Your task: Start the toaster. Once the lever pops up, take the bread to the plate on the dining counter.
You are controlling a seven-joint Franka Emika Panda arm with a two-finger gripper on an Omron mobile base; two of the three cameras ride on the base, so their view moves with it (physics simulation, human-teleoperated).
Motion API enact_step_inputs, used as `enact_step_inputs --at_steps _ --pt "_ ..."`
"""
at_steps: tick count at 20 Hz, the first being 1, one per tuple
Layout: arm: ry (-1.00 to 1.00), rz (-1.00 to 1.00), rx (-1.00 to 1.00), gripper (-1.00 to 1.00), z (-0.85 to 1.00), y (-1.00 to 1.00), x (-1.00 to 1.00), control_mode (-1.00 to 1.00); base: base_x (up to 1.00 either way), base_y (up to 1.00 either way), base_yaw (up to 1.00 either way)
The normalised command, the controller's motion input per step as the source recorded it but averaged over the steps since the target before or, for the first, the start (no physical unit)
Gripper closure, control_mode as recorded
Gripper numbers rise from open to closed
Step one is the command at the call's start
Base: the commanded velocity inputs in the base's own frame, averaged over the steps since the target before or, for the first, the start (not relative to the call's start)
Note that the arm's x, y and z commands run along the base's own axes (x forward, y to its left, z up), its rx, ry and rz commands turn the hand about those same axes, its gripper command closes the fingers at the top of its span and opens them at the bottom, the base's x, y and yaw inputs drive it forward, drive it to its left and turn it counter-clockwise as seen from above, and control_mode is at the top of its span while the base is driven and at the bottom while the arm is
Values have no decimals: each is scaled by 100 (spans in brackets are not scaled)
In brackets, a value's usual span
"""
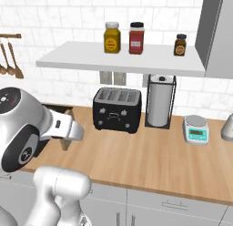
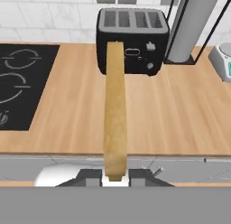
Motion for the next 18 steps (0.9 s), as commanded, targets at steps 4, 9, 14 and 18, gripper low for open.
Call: enact_step_inputs --at_steps 4,9,14,18 --pt "0 0 0 100 0 0 0 100 -34 18 0" --pt "0 0 0 100 0 0 0 100 -81 48 33" --pt "0 0 0 100 0 0 0 100 -43 45 92" --pt "0 0 0 100 0 0 0 100 -25 5 100"
